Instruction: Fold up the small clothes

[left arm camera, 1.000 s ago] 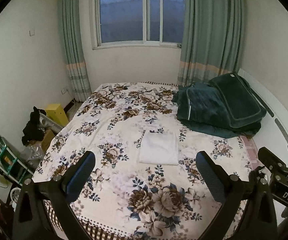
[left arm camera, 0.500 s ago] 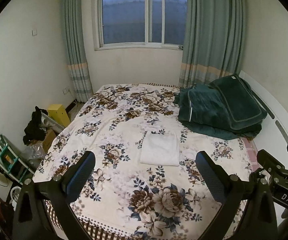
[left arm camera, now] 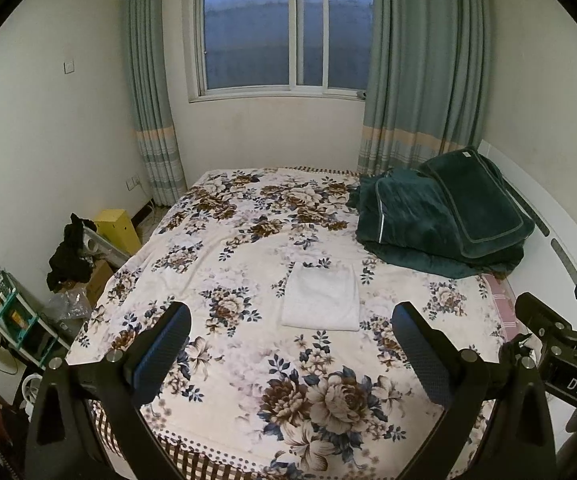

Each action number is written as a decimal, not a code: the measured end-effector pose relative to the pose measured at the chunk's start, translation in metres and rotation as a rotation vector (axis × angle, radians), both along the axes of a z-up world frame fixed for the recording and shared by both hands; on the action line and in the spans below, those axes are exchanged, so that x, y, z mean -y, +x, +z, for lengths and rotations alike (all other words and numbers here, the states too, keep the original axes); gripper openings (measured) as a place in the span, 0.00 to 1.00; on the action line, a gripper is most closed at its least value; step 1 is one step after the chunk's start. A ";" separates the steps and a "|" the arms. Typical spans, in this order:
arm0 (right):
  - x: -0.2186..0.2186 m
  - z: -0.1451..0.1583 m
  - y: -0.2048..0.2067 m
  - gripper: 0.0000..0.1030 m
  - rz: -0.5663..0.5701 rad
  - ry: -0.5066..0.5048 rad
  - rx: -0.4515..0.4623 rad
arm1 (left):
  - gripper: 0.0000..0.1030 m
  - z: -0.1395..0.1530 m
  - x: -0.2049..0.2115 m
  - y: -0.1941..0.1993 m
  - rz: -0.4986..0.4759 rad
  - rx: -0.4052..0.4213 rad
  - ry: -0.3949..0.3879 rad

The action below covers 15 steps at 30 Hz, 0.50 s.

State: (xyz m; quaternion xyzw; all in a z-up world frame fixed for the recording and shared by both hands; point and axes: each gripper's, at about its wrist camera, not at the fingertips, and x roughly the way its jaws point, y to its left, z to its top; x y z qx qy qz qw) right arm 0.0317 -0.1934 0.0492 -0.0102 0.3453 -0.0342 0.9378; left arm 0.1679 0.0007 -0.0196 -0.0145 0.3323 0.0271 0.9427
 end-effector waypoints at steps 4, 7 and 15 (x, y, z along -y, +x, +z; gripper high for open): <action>-0.001 0.001 -0.002 1.00 0.002 -0.001 0.001 | 1.00 0.002 0.001 -0.003 0.000 0.005 0.000; -0.001 0.000 -0.002 1.00 0.001 -0.001 0.000 | 1.00 0.003 0.002 -0.006 -0.001 0.009 -0.005; -0.002 0.000 -0.003 1.00 0.004 -0.001 0.001 | 1.00 0.004 0.003 -0.008 -0.004 0.011 -0.012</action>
